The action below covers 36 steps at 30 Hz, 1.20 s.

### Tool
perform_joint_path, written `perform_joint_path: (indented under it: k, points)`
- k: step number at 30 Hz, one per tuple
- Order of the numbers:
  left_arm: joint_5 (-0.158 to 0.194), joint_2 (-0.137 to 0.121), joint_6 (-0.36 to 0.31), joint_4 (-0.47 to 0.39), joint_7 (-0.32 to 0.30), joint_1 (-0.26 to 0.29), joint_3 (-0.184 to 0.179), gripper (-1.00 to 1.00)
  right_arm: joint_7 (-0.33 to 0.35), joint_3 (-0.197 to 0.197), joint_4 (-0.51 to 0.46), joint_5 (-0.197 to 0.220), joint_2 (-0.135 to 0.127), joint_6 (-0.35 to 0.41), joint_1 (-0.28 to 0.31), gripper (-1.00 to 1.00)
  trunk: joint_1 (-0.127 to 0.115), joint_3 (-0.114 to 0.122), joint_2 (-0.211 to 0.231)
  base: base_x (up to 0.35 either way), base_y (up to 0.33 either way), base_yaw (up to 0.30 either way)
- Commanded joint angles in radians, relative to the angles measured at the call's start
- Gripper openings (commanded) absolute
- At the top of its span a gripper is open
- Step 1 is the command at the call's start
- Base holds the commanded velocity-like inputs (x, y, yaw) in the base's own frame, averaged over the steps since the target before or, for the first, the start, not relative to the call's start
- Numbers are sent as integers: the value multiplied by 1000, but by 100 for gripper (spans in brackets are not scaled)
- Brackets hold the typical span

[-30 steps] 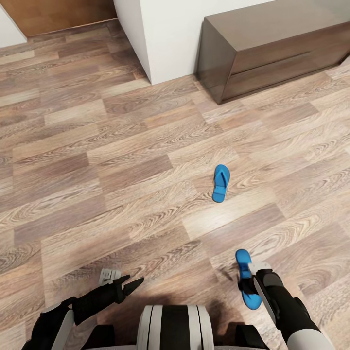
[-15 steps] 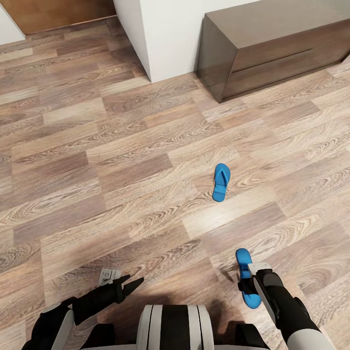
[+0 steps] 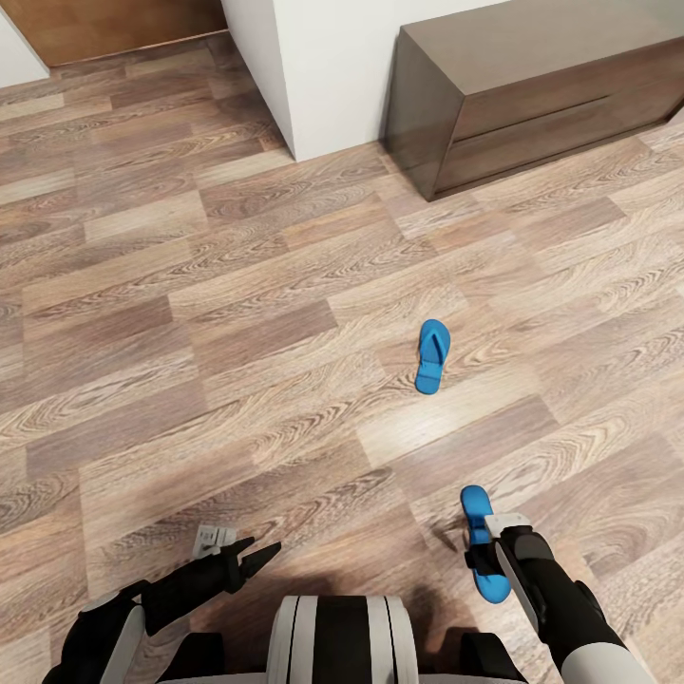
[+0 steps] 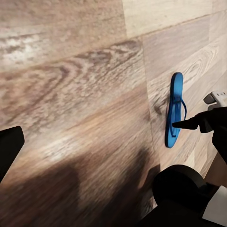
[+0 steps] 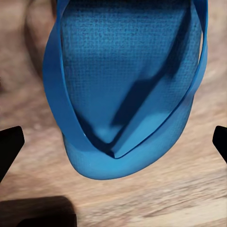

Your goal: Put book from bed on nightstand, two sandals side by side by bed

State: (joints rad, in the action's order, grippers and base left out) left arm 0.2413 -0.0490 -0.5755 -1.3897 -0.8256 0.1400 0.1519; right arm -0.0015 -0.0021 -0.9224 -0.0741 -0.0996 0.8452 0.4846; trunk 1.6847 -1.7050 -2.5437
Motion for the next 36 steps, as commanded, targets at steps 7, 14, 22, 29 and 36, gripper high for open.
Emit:
perform_joint_path:
  k: [7,14,22,29,36]
  points:
    - [6,0,-7,0,-1,1,1,100,3,0,-1,-7,0,5,0,100,0,0,0,2,0,0]
    - [6,0,-7,0,-1,0,1,100,3,1,-1,-7,1,5,0,100,0,0,0,135,0,0]
    - [6,0,-7,0,-1,1,1,100,3,1,-1,-7,0,5,0,100,0,0,0,21,0,0]
    - [6,0,-7,0,-1,1,0,100,3,1,-1,-7,0,5,0,100,0,0,0,70,-18,0]
    - [6,0,-7,0,-1,1,0,100,3,1,-1,-7,0,5,0,100,0,0,0,18,-7,0]
